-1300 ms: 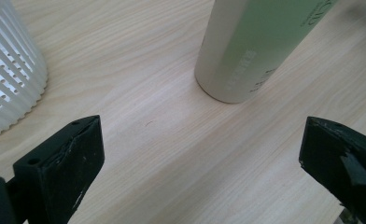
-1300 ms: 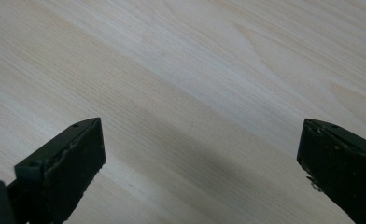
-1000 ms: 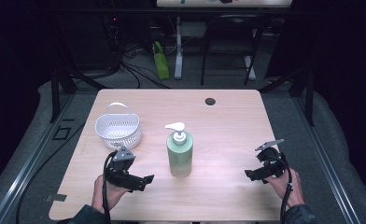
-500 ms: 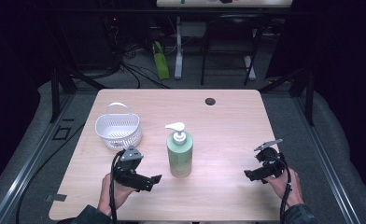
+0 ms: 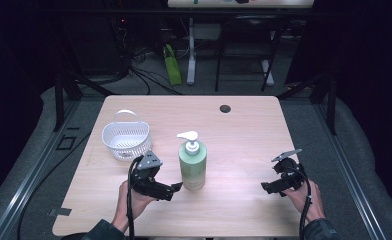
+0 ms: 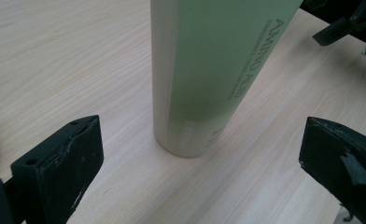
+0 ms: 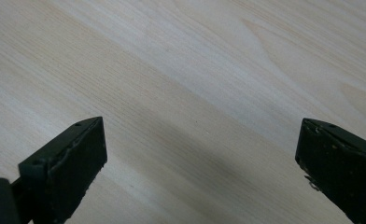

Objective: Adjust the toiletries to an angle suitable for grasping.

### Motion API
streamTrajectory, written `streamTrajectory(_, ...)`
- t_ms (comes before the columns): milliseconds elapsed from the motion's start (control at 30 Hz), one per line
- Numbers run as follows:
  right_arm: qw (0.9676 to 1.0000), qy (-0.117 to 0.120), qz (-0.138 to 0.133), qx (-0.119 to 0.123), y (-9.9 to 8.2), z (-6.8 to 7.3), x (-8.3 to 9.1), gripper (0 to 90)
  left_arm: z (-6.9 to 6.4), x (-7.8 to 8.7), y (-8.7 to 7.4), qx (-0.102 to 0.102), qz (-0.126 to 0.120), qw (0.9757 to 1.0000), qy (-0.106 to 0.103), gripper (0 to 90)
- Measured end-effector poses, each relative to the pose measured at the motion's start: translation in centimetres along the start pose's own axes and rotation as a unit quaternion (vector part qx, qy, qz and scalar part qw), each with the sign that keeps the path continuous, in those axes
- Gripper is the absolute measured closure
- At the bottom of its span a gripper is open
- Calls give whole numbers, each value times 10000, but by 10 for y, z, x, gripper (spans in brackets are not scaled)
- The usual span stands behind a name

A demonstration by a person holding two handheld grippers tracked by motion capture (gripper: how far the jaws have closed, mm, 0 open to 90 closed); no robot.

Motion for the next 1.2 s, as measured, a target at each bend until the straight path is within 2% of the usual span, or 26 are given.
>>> streamTrajectory(533, 10000, 7, -7, -6, 0, 0, 0, 19, -7, -10, 21, -108, -323, 9994, -46, 0)
streamTrajectory(833, 10000, 10, -5, 8, 0, -1, 0, 20, -9, -17, 35, -100, -664, 9977, 7, 0)
streamTrajectory(1200, 10000, 39, -18, -1, 0, -1, 0, 22, -11, -30, 48, -106, -775, 9969, -7, 1)
Point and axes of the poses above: each handheld gripper's, and its own axes: x roughly backward along the jaws, y roughly out of its top, z roughly to its left, the point moved 4 cm from there along -x, roughly forward along the jaws, and after that the axes turned 2 degrees about x, right-handed, at the moved point
